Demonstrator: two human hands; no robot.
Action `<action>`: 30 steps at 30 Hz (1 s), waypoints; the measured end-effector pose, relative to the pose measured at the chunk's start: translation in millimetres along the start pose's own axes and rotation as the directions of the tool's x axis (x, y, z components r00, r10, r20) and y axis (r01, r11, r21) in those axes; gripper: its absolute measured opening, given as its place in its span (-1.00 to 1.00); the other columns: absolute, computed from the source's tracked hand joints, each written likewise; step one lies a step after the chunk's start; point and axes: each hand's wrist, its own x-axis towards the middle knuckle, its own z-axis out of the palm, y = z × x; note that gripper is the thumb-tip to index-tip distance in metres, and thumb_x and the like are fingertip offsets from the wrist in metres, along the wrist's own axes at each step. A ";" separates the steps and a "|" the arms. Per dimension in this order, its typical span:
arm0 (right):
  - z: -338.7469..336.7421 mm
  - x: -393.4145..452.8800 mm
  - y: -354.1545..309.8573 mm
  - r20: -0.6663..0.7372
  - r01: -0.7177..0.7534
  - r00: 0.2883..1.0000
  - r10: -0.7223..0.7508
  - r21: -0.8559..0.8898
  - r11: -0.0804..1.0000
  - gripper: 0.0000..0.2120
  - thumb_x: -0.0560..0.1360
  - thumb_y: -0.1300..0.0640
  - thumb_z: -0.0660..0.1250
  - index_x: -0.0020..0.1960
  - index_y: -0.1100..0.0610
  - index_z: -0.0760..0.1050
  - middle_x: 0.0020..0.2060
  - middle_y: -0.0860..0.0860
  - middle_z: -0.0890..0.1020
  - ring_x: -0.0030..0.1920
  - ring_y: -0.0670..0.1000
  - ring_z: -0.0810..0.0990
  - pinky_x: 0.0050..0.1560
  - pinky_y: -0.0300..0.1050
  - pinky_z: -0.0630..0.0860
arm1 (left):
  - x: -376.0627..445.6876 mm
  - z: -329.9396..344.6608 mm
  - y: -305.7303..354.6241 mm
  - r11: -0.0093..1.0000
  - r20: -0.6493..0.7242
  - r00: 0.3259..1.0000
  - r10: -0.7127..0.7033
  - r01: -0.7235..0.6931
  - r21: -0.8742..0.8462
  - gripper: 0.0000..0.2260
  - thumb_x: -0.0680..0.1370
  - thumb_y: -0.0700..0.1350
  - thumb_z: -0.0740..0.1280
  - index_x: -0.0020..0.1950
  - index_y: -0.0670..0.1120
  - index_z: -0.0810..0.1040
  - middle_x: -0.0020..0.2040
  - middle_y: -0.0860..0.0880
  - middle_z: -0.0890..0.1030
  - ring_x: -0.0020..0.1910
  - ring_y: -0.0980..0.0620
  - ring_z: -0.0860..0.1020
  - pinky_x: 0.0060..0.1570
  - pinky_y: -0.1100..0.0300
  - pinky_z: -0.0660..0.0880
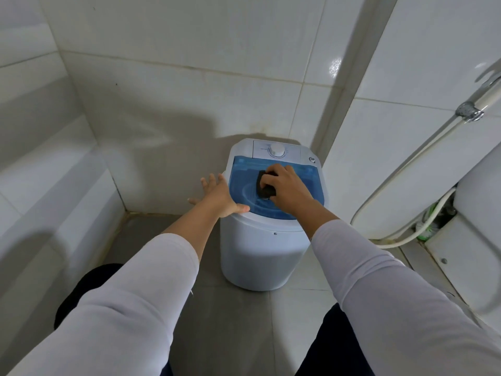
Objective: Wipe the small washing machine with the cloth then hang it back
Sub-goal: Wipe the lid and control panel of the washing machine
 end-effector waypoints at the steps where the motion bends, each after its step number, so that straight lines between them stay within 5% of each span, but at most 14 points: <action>1: 0.2 -0.2 0.8 0.023 0.001 1.000 -0.002 0.013 1.000 -0.64 0.46 0.18 0.37 0.24 0.07 0.47 0.35 0.06 0.37 0.30 0.15 0.33 0.34 0.02 0.39 | -0.2 -0.4 -0.2 1.000 0.004 1.000 0.005 -0.005 -0.008 0.11 0.35 0.23 0.46 0.57 -0.12 -0.22 0.59 -0.12 -0.19 0.56 -0.17 -0.25 0.44 -0.38 -0.03; 9: -3.3 3.4 5.3 0.198 0.046 0.979 -0.039 -0.033 0.998 -0.66 0.52 0.05 0.29 0.29 -0.02 0.48 0.44 -0.01 0.28 0.42 0.10 0.22 0.41 0.09 0.24 | -0.5 -2.2 -0.9 1.000 0.036 0.999 0.010 -0.009 -0.022 0.11 0.34 0.23 0.46 0.57 -0.11 -0.23 0.59 -0.13 -0.22 0.55 -0.17 -0.26 0.45 -0.35 -0.02; 16: -1.8 0.0 10.1 0.184 0.047 0.982 -0.036 -0.059 0.997 -0.68 0.50 0.15 0.33 0.24 -0.04 0.52 0.43 -0.04 0.29 0.44 0.08 0.20 0.36 0.10 0.23 | -8.6 -8.1 4.7 1.000 0.075 0.997 0.008 -0.010 0.030 0.08 0.38 0.23 0.43 0.57 -0.06 -0.26 0.59 -0.08 -0.26 0.55 -0.15 -0.28 0.38 -0.44 -0.07; 25: -8.3 -4.5 17.8 0.228 0.059 0.973 0.016 -0.318 0.946 -0.62 0.50 0.16 0.31 0.30 -0.06 0.46 0.44 -0.04 0.25 0.41 0.10 0.21 0.31 0.17 0.27 | -12.2 -9.6 5.4 0.999 0.077 0.997 -0.004 0.000 0.046 0.07 0.39 0.25 0.42 0.57 -0.06 -0.27 0.58 -0.08 -0.26 0.55 -0.15 -0.29 0.37 -0.44 -0.09; 30: -4.1 -11.6 26.5 0.174 -0.007 0.983 0.054 -0.260 0.965 -0.66 0.51 0.17 0.30 0.27 -0.03 0.49 0.37 0.01 0.32 0.33 0.14 0.29 0.30 0.09 0.37 | -15.9 -11.2 7.0 0.998 0.071 0.997 0.000 -0.004 0.061 0.05 0.40 0.24 0.40 0.57 -0.06 -0.27 0.58 -0.08 -0.27 0.55 -0.15 -0.29 0.38 -0.43 -0.09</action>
